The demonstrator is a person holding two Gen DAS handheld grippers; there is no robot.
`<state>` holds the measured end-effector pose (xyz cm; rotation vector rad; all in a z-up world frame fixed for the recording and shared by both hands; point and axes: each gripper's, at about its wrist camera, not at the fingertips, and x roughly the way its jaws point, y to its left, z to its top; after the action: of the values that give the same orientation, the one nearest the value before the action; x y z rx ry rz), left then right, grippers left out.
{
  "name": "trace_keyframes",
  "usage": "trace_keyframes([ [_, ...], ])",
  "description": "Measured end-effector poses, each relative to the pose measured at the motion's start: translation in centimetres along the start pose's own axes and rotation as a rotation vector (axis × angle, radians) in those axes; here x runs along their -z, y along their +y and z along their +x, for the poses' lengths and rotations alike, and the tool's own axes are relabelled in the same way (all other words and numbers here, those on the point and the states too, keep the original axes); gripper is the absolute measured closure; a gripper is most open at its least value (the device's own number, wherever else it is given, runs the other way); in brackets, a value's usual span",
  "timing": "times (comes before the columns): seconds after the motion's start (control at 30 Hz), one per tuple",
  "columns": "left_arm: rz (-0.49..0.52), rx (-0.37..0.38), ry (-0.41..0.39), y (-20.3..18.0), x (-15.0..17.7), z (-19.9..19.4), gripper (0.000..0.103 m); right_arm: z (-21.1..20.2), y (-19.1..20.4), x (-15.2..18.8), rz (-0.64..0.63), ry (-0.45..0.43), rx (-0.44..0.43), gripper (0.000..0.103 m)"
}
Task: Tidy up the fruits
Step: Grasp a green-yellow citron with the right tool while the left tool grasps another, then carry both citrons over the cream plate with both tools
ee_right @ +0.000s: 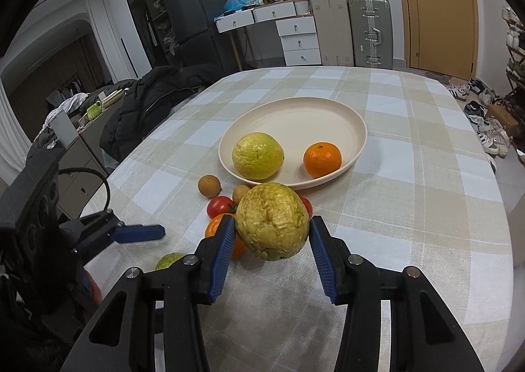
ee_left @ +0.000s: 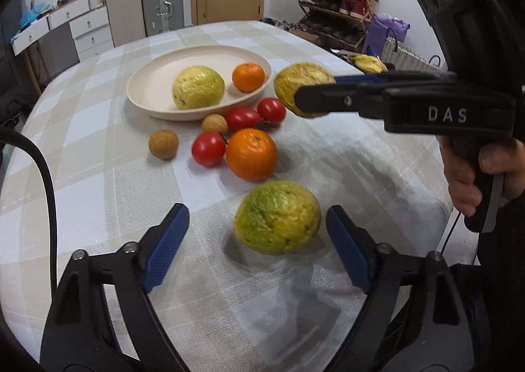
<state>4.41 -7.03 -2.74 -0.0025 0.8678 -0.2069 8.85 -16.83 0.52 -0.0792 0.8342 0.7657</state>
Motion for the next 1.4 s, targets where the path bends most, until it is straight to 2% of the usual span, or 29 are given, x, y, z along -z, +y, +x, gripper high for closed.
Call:
trace_keyframes([
  [0.17, -0.001, 0.043, 0.019, -0.2, 0.4, 0.4, 0.038, 0.1, -0.1, 0.0, 0.002, 0.000, 0.001, 0.056],
  [0.23, 0.005, 0.066, 0.027, -0.4, 0.5, 0.4, 0.052, 0.1, -0.1, 0.0, 0.003, 0.001, 0.002, 0.056],
  [0.6, -0.016, 0.084, -0.003, 0.0, 0.5, -0.2, 0.052, 1.3, -0.5, 0.5, 0.001, 0.044, 0.009, 0.056],
  [0.7, -0.027, 0.076, -0.007, 0.3, 0.4, -0.2, 0.052, 2.0, -0.9, 0.7, 0.009, 0.064, 0.012, 0.062],
  [0.93, -0.044, 0.071, -0.004, 0.7, 0.4, -0.2, 0.052, 2.1, -1.0, 0.8, 0.002, 0.067, 0.009, 0.059],
  [1.07, -0.049, 0.072, -0.007, 0.9, 0.3, -0.2, 0.052, 2.9, -0.7, 1.2, -0.006, 0.099, -0.013, 0.057],
  [1.4, -0.079, 0.058, -0.041, 1.8, 0.1, -0.8, 0.052, 3.6, 0.2, 1.6, -0.051, 0.118, -0.004, 0.057],
])
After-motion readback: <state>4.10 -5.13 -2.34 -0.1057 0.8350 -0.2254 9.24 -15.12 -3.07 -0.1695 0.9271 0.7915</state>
